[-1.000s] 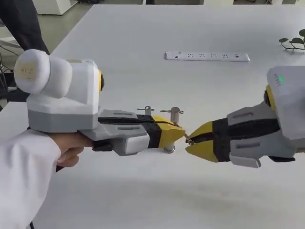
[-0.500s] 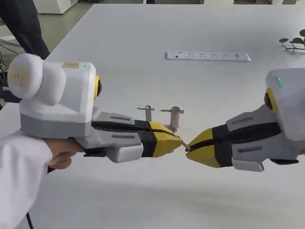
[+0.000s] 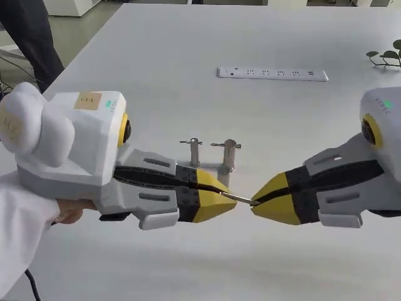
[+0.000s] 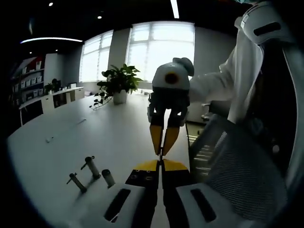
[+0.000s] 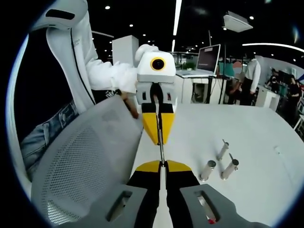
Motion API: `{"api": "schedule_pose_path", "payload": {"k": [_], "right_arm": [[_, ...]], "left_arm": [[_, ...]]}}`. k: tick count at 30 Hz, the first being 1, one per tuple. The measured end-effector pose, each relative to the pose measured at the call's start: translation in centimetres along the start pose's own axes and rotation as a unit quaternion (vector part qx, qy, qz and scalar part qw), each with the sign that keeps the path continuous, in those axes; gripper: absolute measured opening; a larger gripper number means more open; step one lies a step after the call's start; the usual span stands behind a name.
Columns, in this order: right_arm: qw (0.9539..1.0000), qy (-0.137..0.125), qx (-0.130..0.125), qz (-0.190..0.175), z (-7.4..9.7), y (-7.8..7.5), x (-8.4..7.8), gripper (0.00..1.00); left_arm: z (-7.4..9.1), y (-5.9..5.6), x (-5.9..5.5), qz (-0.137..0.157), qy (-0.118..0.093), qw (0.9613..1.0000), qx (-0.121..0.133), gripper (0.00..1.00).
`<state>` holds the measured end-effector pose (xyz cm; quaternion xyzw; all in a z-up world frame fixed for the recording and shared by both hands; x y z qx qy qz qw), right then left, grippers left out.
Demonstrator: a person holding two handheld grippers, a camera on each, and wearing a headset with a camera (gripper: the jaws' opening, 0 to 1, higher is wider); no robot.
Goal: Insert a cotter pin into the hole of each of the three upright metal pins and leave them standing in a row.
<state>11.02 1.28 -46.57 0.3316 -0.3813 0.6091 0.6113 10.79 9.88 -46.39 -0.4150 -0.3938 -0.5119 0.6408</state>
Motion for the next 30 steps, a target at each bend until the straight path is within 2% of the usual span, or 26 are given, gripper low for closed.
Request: {"api": "schedule_pose_path", "payload": {"k": [1, 2, 8, 10, 11, 13, 14, 16, 17, 19, 21, 22, 24, 25, 27, 30], "right_arm": [[1.0000, -0.003, -0.002, 0.001, 0.2, -0.1, 0.2, 0.00], [1.0000, -0.005, -0.002, 0.002, 0.2, -0.1, 0.3, 0.00], [0.9999, 0.001, -0.007, 0.007, 0.5, -0.5, 0.3, 0.00], [0.9998, 0.010, -0.017, 0.005, 0.4, -1.0, 0.0, 0.00], [0.9994, 0.020, -0.027, 0.003, 0.4, -1.4, -0.3, 0.00], [0.9990, 0.026, -0.037, -0.004, 0.4, -2.0, -0.7, 0.00], [0.9979, 0.039, -0.051, -0.012, 0.5, -2.5, -1.2, 0.00], [0.9957, 0.064, -0.067, 0.005, 0.7, -3.2, -2.1, 0.00], [0.9928, 0.087, -0.075, 0.035, 0.7, -3.7, -2.8, 0.00], [0.9913, 0.101, -0.079, 0.031, 0.3, -4.0, -3.6, 0.00], [0.9896, 0.111, -0.085, 0.031, 0.0, -4.4, -4.2, 0.00], [0.9878, 0.122, -0.088, 0.039, -0.1, -4.6, -4.6, 0.00], [0.9859, 0.135, -0.090, 0.042, -0.5, -4.7, -5.1, 0.00], [0.9855, 0.138, -0.090, 0.040, -0.8, -4.8, -5.4, 0.00], [0.9845, 0.142, -0.096, 0.036, -1.0, -5.2, -5.7, 0.00], [0.9836, 0.144, -0.105, 0.027, -1.2, -6.1, -6.1, 0.00]], "left_arm": [[-0.1, -0.1, -0.4, 0.004, 0.013, 0.9999, -0.005, 0.00], [-0.1, 0.0, -0.5, 0.001, 0.017, 0.9999, -0.004, 0.00], [-0.2, 0.7, -0.1, 0.008, -0.005, 0.9999, 0.006, 0.00], [-0.2, 1.3, -0.3, 0.007, 0.000, 0.9998, 0.019, 0.00], [-0.2, 1.7, -0.6, 0.004, 0.010, 0.9995, 0.029, 0.00], [-0.1, 2.2, -0.9, 0.001, 0.012, 0.9990, 0.043, 0.11], [-0.1, 2.6, -1.1, 0.005, 0.010, 0.9986, 0.051, 0.16], [-0.1, 3.2, -1.4, 0.011, 0.004, 0.9979, 0.064, 0.24], [-0.1, 3.7, -1.7, 0.019, 0.001, 0.9968, 0.077, 0.27], [-0.4, 4.7, -2.6, 0.025, 0.009, 0.9947, 0.099, 0.37], [-0.5, 5.8, -3.3, 0.043, 0.011, 0.9902, 0.132, 0.39], [-0.6, 6.3, -3.4, 0.041, 0.007, 0.9885, 0.145, 0.39], [-0.7, 7.0, -3.9, 0.049, 0.012, 0.9854, 0.163, 0.46], [-1.0, 7.2, -4.0, 0.043, 0.018, 0.9861, 0.159, 0.47], [-1.3, 7.7, -4.4, 0.053, 0.019, 0.9847, 0.165, 0.46], [-1.8, 8.2, -4.9, 0.068, 0.012, 0.9836, 0.167, 0.46]]}}
Point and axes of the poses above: the centre of the closed fingertips' face, and the gripper's own axes: z roughly backward along the fingers, y roughly to its left, x roughly out of its top, the point moved 4 cm from there along z, roughly backward along the fingers, and after that the axes turned 7 degrees about -x, right-handed, at the moved point
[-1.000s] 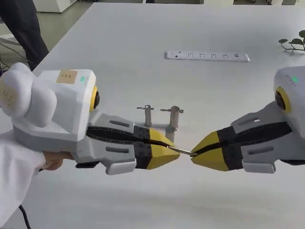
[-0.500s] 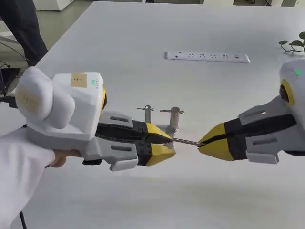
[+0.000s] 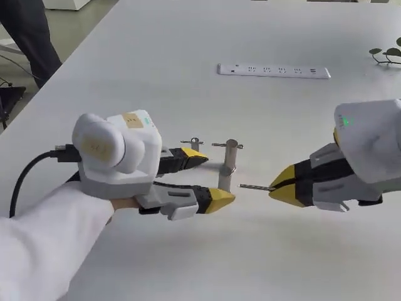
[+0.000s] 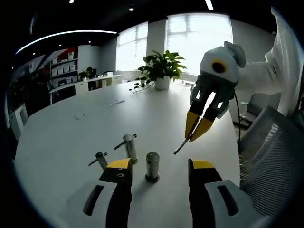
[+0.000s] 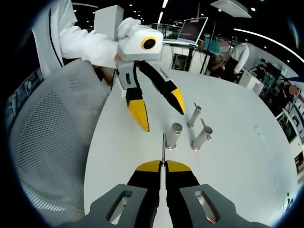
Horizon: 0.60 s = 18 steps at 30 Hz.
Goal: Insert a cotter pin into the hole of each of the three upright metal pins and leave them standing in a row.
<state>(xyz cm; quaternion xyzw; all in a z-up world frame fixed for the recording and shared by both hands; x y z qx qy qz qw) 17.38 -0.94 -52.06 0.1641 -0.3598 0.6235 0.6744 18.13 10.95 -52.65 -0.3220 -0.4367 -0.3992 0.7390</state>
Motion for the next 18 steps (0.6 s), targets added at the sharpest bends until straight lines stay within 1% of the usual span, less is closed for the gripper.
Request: {"api": "schedule_pose_path", "payload": {"k": [1, 3, 8, 9, 10, 11, 13, 18], "right_arm": [[1.0000, 0.000, -0.003, -0.003, -0.3, -0.5, -0.3, 0.00], [0.9999, 0.003, -0.007, -0.008, -0.4, -1.0, -0.5, 0.00], [0.9998, 0.002, -0.010, -0.015, -0.7, -1.5, -0.3, 0.00], [0.9998, 0.000, -0.010, -0.016, -0.7, -1.6, -0.3, 0.00], [0.9998, 0.000, -0.008, -0.018, -0.9, -2.0, -0.3, 0.00], [0.9998, 0.000, -0.008, -0.017, -1.0, -2.1, -0.3, 0.00], [0.9999, 0.004, -0.006, -0.011, -1.2, -2.0, -0.3, 0.00], [1.0000, 0.004, -0.002, -0.007, -1.5, -2.2, -0.4, 0.00]], "left_arm": [[-0.3, 0.2, -0.2, 0.005, -0.001, 1.0000, 0.002, 0.46], [-0.8, 0.4, -0.5, 0.013, 0.004, 0.9999, 0.003, 0.44], [-1.8, 0.9, -1.5, 0.020, 0.019, 0.9996, 0.009, 0.39], [-1.9, 1.0, -1.7, 0.019, 0.022, 0.9995, 0.014, 0.38], [-2.1, 1.3, -1.9, 0.016, 0.027, 0.9992, 0.024, 0.36], [-2.2, 1.5, -2.0, 0.017, 0.028, 0.9991, 0.027, 0.35], [-2.4, 1.7, -2.1, 0.020, 0.025, 0.9991, 0.027, 0.33], [-2.8, 1.6, -2.3, 0.027, 0.024, 0.9992, 0.015, 0.25]]}}
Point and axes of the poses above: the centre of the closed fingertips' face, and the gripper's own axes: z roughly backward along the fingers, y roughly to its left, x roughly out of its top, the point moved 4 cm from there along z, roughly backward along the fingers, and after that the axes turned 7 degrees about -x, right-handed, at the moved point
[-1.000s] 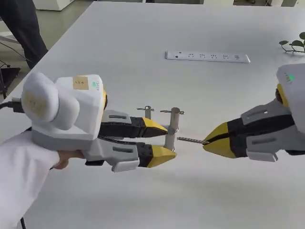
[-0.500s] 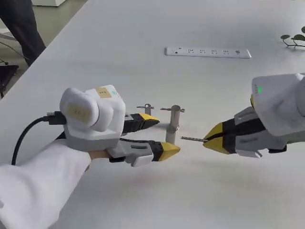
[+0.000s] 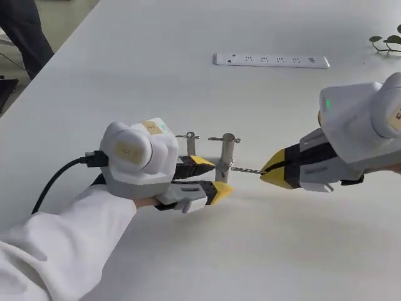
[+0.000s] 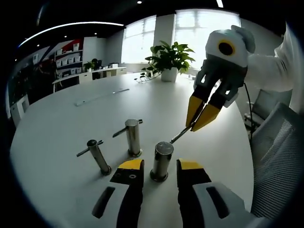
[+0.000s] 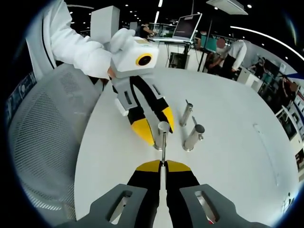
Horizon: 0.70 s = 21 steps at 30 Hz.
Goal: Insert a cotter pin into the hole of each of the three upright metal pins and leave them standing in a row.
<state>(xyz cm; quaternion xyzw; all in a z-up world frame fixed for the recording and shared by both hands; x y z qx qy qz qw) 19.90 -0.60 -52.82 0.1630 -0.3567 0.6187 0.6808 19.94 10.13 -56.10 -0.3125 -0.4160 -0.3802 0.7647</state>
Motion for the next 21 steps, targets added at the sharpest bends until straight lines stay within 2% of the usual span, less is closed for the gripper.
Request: {"api": "schedule_pose_path", "payload": {"k": [2, 6, 8, 13, 15, 21], "right_arm": [[1.0000, 0.000, 0.002, 0.000, -0.11, -0.03, 0.00, 0.00], [1.0000, 0.000, 0.006, 0.003, -0.28, 0.10, 0.06, 0.00], [1.0000, -0.001, 0.007, 0.003, -0.38, 0.12, 0.07, 0.00], [0.9999, -0.001, 0.013, 0.006, -0.66, 0.22, 0.17, 0.00], [0.9998, 0.001, 0.015, 0.011, -0.67, 0.29, 0.27, 0.00], [0.9993, 0.007, 0.021, 0.029, -0.92, 0.32, 0.80, 0.00]], "left_arm": [[-0.25, 0.03, -0.43, 0.014, 0.004, 0.9998, -0.010, 0.24], [-0.26, 0.14, -0.47, 0.006, 0.012, 0.9999, -0.003, 0.17], [-0.32, 0.03, -0.51, 0.014, 0.014, 0.9998, -0.010, 0.12], [-0.36, 0.16, -0.66, 0.019, 0.016, 0.9996, -0.009, 0.12], [-0.36, 0.15, -0.65, 0.009, 0.017, 0.9998, -0.010, 0.12], [-0.39, 0.15, -0.68, 0.007, 0.018, 0.9998, -0.011, 0.12]]}}
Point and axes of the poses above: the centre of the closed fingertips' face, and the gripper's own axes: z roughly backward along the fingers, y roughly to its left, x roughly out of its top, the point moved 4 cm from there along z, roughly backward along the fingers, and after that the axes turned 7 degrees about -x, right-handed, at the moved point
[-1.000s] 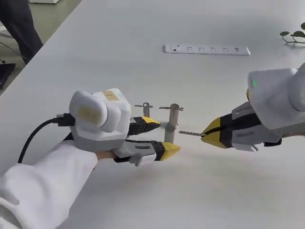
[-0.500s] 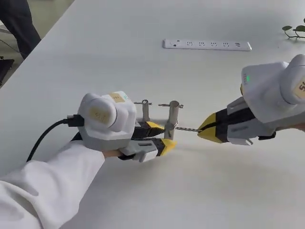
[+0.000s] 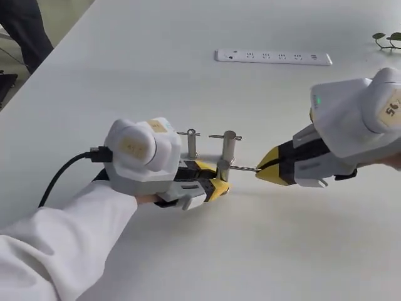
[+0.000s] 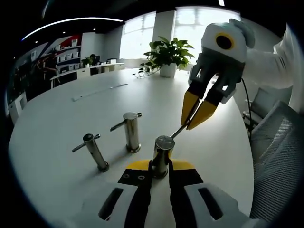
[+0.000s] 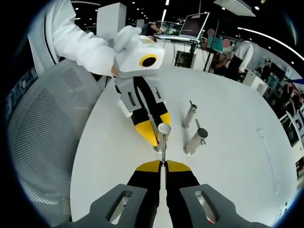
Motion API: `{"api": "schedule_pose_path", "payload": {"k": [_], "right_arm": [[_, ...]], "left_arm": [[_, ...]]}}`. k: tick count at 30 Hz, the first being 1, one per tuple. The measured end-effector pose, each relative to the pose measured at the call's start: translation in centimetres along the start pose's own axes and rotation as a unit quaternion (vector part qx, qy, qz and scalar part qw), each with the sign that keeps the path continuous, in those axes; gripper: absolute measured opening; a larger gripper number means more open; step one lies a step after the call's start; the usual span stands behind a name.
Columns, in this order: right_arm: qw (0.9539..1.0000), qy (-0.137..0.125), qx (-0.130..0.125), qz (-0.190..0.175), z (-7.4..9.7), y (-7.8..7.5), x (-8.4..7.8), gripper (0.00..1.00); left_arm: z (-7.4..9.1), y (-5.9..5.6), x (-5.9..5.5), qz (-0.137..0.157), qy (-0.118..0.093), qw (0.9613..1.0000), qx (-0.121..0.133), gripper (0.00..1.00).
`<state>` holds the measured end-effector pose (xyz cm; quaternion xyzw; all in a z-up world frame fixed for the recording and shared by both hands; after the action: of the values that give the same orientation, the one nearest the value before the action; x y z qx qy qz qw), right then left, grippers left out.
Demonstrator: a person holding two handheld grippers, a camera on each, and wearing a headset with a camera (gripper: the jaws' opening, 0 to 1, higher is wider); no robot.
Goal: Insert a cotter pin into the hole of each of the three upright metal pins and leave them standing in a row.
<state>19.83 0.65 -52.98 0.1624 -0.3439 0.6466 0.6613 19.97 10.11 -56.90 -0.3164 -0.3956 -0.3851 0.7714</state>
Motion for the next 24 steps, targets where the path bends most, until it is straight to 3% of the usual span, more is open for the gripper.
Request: {"api": "schedule_pose_path", "payload": {"k": [13, 24], "right_arm": [[0.9999, -0.012, -0.001, -0.008, -2.0, -0.3, 1.1, 0.00], [0.9984, -0.002, -0.002, 0.057, -2.6, 0.0, 1.9, 0.00]], "left_arm": [[-0.2, 0.1, -0.1, 0.015, 0.002, 0.9999, 0.001, 0.12], [-0.3, 0.0, -0.5, 0.024, 0.009, 0.9997, 0.001, 0.12]]}}
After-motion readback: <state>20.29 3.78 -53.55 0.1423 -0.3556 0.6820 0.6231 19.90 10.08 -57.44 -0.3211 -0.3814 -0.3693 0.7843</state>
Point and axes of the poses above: the centre of the closed fingertips' face, and the gripper's own axes: z roughly backward along the fingers, y roughly to its left, x roughly out of its top, the point moved 4 cm from there along z, roughly backward along the fingers, and after that the axes turned 7 degrees about -x, right-handed, at the moved point
